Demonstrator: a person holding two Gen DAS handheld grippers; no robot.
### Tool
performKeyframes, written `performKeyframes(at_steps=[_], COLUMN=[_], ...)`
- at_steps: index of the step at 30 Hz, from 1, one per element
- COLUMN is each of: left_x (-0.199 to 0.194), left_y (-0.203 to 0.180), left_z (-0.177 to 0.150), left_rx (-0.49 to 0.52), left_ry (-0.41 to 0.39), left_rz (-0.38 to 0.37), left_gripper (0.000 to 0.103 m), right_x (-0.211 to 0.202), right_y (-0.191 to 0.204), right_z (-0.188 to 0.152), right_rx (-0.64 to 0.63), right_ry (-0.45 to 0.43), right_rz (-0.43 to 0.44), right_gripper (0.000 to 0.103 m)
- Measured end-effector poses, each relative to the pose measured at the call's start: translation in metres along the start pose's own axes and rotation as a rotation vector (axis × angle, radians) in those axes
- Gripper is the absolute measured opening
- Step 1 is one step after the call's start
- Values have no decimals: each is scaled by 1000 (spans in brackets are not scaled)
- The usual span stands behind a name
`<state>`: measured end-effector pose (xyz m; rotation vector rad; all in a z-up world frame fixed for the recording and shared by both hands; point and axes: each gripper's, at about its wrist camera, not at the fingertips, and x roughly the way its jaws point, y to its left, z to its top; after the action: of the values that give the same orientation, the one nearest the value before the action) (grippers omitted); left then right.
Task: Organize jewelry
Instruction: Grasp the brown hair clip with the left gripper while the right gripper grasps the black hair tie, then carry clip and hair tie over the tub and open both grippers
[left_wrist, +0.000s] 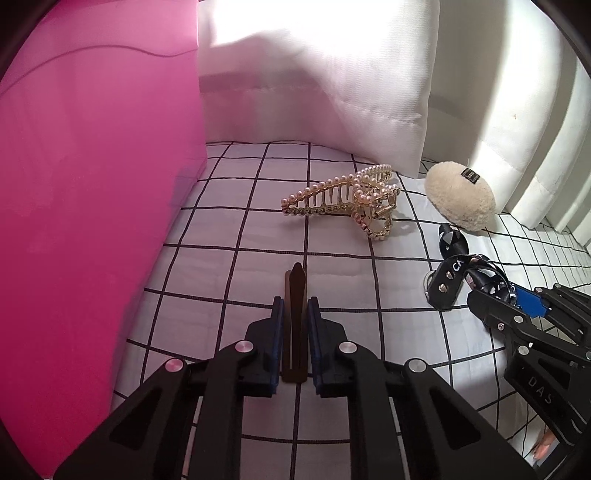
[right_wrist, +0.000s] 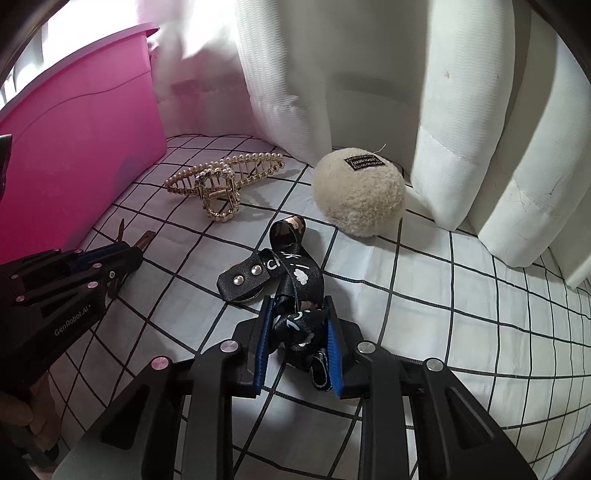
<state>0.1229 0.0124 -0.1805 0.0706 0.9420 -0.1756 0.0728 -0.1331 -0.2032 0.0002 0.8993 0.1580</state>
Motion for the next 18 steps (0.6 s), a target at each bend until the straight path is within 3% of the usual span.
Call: performKeyframes(at_steps=[6, 18], left_x=[-18, -69], left_y=[-5, -20], left_z=[-7, -2], left_rx=[9, 16], left_ry=[-19, -87], left_rz=[-12, -73], left_gripper=[13, 13], right_x=[-13, -73], right_y=[-7, -13], right_z=[-7, -5], right_rx=[63, 60], right_ry=[-21, -85], right_rz=[38, 36], right_gripper=[24, 24])
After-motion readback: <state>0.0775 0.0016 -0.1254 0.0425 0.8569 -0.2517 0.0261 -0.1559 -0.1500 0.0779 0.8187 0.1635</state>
